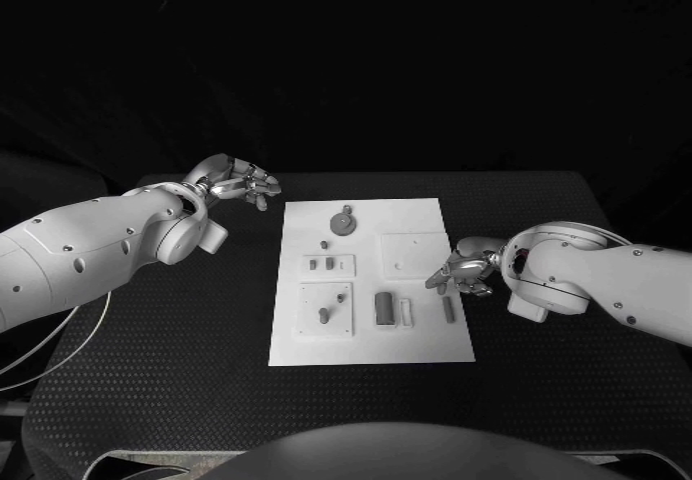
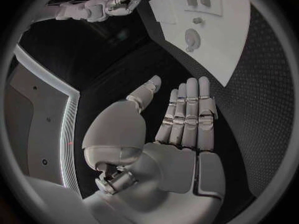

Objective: Assemble the parts on the task board

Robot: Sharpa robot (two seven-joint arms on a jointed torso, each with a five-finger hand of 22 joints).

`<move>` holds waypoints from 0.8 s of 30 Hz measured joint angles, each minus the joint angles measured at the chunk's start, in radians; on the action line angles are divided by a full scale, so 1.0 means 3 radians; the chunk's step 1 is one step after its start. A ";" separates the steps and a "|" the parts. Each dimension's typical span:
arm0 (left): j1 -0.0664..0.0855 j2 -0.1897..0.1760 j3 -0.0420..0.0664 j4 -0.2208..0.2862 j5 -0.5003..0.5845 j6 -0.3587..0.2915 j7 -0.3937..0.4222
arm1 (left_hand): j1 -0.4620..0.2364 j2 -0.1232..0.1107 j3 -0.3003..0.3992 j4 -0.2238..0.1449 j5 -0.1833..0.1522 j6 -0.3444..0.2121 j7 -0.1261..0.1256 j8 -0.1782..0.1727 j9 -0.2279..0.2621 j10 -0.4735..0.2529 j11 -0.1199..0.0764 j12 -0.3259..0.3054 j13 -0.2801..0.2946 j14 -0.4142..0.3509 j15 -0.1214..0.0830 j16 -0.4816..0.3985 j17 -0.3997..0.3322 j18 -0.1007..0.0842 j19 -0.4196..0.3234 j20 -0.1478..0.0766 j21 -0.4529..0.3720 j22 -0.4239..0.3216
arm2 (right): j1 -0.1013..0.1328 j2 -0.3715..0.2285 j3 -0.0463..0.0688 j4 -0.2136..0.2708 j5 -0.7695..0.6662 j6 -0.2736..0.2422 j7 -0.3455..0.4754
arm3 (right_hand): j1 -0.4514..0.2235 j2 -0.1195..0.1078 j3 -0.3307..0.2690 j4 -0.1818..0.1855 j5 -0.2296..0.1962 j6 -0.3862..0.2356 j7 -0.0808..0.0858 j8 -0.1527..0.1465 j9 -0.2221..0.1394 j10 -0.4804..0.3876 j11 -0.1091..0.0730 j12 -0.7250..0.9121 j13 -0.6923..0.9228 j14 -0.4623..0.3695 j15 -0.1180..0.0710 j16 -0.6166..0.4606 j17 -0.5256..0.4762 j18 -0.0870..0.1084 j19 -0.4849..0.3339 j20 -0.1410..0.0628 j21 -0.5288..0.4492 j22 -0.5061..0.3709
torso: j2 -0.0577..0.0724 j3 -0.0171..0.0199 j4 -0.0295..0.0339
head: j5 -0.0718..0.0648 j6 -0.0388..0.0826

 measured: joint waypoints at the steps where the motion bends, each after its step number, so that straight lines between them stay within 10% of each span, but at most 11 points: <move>1: 0.0000 0.0000 0.0000 0.0000 0.0000 0.0000 0.0000 | 0.0000 0.0000 0.0000 0.0000 0.0000 0.0000 0.0000 0.0000 -0.0002 0.0000 0.0000 0.0000 0.0000 0.0000 0.0000 0.0000 0.0000 0.0000 0.0000 0.0000 0.0000 0.0000 | -0.0001 -0.0010 -0.0001 -0.0016 -0.0025 0.0028 -0.0002 | -0.0002 0.0002 -0.0009 -0.0009 0.0000 0.0000 0.0000 0.0000 0.0000 0.0005 -0.0005 0.0000 -0.0002 0.0006 0.0005 0.0000 0.0000 0.0000 0.0000 0.0000 0.0000 0.0000 | 0.0000 -0.0001 0.0000 | -0.0004 0.0001; 24: 0.0000 -0.0002 0.0000 0.0006 0.0000 -0.0001 -0.0004 | 0.0000 0.0000 0.0000 0.0000 0.0000 0.0000 0.0000 0.0000 -0.0001 0.0000 0.0000 0.0013 0.0006 0.0000 0.0000 0.0000 0.0010 -0.0011 0.0000 0.0000 0.0000 0.0007 | -0.0026 0.0120 -0.0007 -0.0277 -0.0631 0.0613 -0.0181 | -0.0045 0.0116 -0.0017 -0.0035 0.0000 0.0044 -0.0017 0.0017 0.0004 0.0034 -0.0010 -0.0001 -0.0019 0.0044 0.0000 0.0000 0.0000 0.0005 0.0013 0.0011 0.0018 0.0005 | 0.0004 0.0001 0.0004 | -0.0041 0.0001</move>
